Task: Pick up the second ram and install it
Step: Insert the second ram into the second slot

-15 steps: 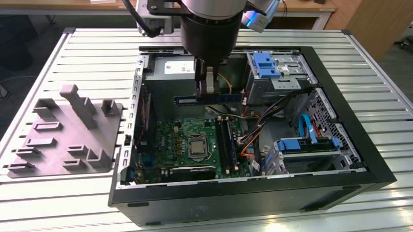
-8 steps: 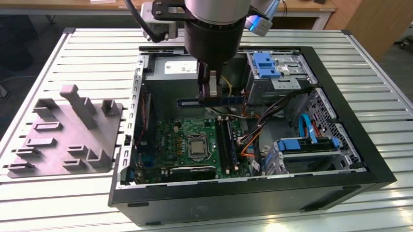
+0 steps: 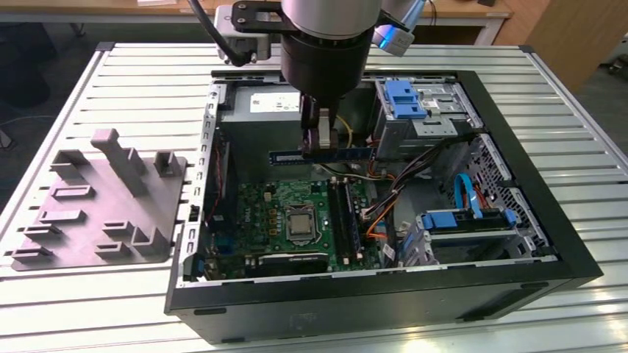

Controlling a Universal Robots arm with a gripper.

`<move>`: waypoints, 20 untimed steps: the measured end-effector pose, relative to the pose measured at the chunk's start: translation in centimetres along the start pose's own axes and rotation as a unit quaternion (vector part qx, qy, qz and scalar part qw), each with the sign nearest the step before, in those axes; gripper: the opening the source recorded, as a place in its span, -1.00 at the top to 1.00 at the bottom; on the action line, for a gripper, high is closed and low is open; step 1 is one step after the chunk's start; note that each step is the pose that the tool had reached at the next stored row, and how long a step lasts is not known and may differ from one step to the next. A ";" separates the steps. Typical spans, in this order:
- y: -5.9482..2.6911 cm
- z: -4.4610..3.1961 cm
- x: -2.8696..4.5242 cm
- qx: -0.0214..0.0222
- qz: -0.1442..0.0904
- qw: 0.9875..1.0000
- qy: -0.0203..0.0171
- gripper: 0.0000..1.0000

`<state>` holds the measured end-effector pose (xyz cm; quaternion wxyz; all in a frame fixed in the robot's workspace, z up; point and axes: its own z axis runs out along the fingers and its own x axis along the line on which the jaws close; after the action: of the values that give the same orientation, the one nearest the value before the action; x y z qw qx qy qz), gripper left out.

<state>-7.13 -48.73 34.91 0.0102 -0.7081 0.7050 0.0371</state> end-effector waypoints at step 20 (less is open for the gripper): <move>-0.01 0.23 0.02 0.007 0.111 0.994 -0.004 0.73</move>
<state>-7.13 -48.73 34.69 0.0142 -0.6253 0.7794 0.0357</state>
